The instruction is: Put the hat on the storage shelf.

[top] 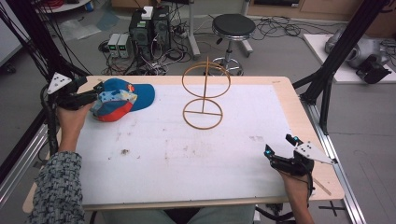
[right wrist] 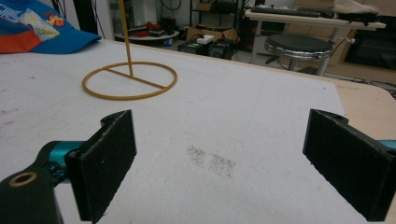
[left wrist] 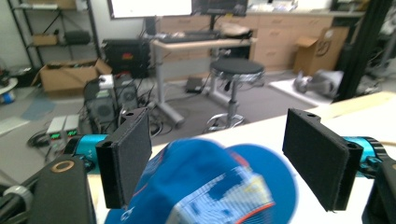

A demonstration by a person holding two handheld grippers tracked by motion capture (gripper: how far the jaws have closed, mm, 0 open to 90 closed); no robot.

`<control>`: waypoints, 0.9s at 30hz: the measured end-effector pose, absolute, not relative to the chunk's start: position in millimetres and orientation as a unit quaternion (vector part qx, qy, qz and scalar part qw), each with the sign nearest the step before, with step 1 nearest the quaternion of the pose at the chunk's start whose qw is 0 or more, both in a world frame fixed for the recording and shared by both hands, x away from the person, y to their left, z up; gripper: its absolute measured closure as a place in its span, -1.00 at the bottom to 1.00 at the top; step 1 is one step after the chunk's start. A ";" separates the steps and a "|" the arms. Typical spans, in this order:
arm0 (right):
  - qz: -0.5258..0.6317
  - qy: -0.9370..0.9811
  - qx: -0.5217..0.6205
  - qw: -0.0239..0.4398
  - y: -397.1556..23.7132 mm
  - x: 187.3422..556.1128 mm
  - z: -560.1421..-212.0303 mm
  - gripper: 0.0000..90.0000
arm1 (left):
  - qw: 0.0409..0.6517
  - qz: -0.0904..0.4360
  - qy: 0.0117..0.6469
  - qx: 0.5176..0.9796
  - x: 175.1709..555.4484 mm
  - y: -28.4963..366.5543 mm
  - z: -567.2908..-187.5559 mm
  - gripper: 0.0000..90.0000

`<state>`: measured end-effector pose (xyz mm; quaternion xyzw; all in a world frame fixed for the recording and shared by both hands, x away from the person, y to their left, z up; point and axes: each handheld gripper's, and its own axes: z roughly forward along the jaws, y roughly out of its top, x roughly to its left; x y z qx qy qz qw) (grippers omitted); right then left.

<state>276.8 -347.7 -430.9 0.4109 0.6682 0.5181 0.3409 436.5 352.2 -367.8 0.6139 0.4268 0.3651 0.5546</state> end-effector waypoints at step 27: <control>0.507 0.684 0.409 0.328 -350.8 270.6 -433.8 -0.80 | 0.479 0.342 0.455 0.668 469.1 355.6 -406.2 0.53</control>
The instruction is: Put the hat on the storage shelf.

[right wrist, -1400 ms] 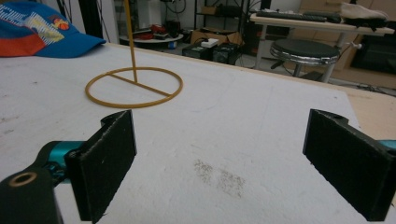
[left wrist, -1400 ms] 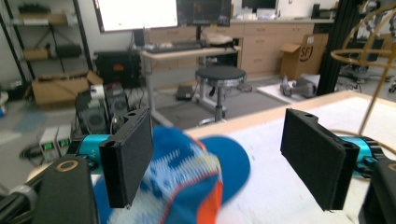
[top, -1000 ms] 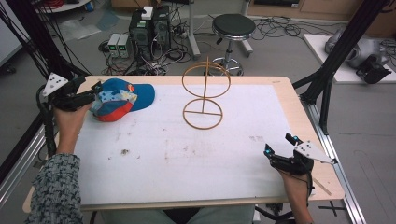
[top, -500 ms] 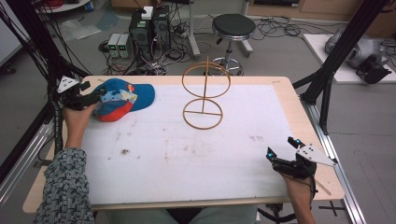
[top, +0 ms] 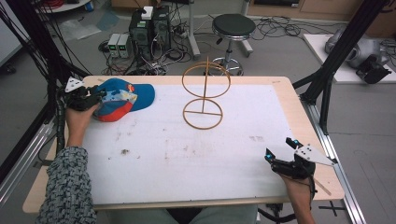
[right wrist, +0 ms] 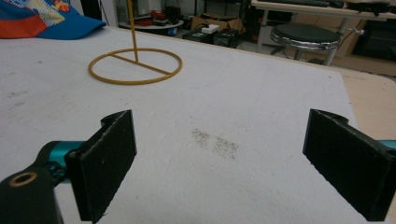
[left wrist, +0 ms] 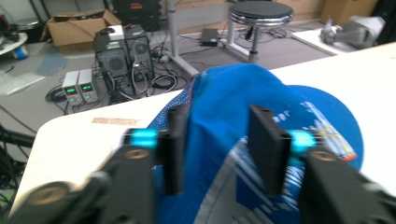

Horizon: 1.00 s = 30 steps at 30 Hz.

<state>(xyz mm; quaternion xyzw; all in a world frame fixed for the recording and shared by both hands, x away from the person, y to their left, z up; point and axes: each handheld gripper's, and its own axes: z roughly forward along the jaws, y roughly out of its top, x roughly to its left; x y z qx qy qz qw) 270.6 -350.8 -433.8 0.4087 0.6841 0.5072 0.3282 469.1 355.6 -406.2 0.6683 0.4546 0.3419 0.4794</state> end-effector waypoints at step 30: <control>0.514 0.692 0.401 0.310 -342.8 278.6 -433.8 -0.80 | 0.580 0.313 0.401 0.636 457.5 315.1 -294.4 0.95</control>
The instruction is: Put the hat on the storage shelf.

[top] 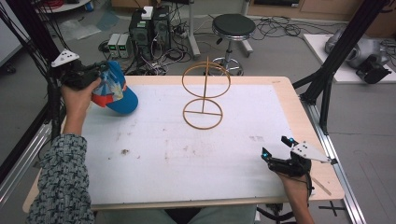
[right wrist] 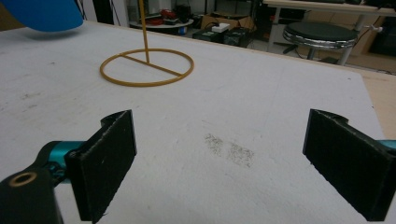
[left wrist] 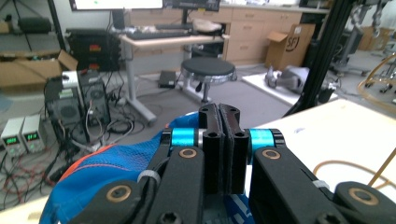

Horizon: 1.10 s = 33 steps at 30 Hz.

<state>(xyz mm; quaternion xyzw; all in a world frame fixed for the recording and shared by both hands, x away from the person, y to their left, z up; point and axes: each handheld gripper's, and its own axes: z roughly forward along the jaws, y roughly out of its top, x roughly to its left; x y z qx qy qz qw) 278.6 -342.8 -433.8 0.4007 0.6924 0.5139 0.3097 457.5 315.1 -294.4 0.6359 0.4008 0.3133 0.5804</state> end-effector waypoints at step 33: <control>0.518 0.702 0.385 0.300 -339.1 280.5 -434.6 -0.80 | 0.664 0.337 0.292 0.600 437.5 248.5 -160.9 0.95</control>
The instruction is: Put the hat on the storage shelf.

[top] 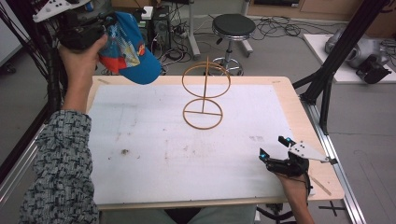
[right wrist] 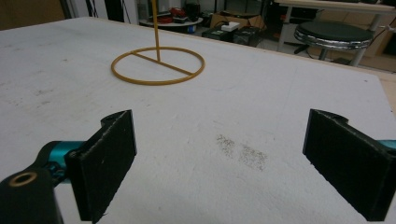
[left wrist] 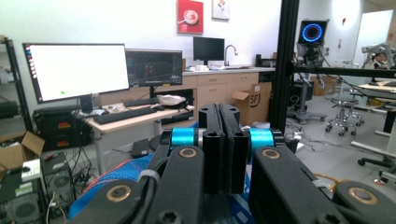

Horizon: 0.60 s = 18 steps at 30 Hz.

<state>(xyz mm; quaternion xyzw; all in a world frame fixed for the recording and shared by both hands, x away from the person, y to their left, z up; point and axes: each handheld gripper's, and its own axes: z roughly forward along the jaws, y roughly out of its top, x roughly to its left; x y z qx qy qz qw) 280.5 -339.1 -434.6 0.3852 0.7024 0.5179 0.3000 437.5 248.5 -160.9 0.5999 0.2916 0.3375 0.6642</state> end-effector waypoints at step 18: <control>0.522 0.706 0.380 0.292 -336.9 280.3 -434.6 -0.80 | 0.706 0.321 0.215 0.593 421.8 198.5 -114.0 0.95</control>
